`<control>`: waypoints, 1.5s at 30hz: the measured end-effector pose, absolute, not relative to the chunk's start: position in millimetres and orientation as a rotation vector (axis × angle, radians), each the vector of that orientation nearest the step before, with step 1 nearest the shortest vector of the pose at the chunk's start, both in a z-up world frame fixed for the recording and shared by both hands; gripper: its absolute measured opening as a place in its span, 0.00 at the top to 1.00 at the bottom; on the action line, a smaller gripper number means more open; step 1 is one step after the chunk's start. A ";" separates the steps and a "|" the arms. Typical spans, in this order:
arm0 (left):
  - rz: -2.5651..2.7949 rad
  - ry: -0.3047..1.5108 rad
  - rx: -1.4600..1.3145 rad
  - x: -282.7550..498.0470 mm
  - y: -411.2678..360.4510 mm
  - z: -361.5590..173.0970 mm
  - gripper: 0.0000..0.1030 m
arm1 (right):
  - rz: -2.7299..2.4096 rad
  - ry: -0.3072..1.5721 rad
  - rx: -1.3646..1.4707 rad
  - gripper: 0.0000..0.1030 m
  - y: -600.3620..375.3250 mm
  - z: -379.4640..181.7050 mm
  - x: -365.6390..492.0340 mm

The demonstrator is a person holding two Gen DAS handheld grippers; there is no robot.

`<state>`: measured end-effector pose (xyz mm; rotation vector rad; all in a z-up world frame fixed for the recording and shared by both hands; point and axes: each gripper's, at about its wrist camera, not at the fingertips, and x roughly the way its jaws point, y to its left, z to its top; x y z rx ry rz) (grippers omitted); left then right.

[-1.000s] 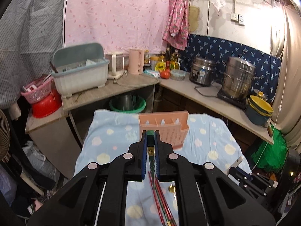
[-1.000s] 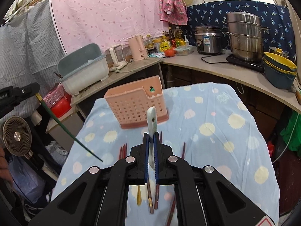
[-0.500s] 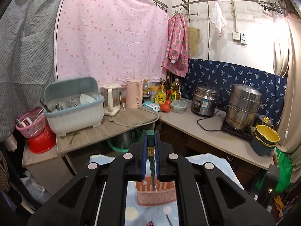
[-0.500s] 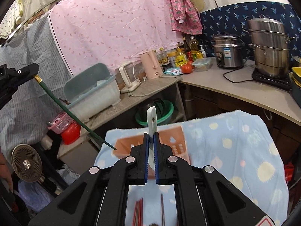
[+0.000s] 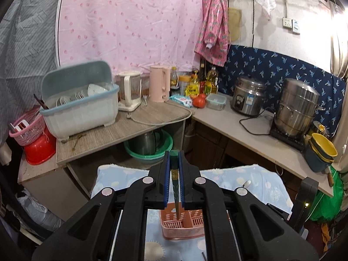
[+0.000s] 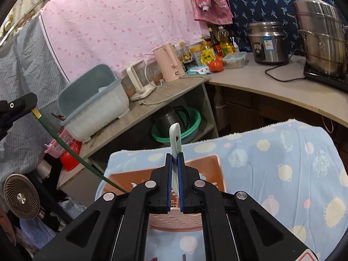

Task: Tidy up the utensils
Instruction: 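Lift and carry the spoon and green chopstick over the pink caddy with both tools, then release the spoon into the caddy with the right tool while the left tool releases the chopstick, then move both open tools back down to the remaining chopsticks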

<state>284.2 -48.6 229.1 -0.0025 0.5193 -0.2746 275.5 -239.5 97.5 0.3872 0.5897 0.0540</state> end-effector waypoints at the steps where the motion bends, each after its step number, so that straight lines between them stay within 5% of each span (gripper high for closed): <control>1: -0.272 0.529 -0.004 287.2 -48.3 224.2 0.93 | 0.050 0.595 0.385 0.95 -240.1 93.8 277.1; 9: -0.252 0.580 -0.014 298.4 -45.0 200.6 0.93 | -0.003 0.597 0.368 0.89 -245.2 79.6 277.8; 11: -0.245 0.581 -0.013 297.2 -44.9 197.2 0.92 | -0.016 0.589 0.360 0.76 -246.0 80.2 276.2; 15: -0.221 0.576 -0.004 290.3 -43.3 191.2 0.64 | -0.030 0.568 0.351 0.72 -245.9 83.5 264.0; 45: -0.252 0.712 -0.021 187.1 -28.8 132.3 0.64 | -0.012 0.591 0.344 0.71 -216.8 83.4 117.0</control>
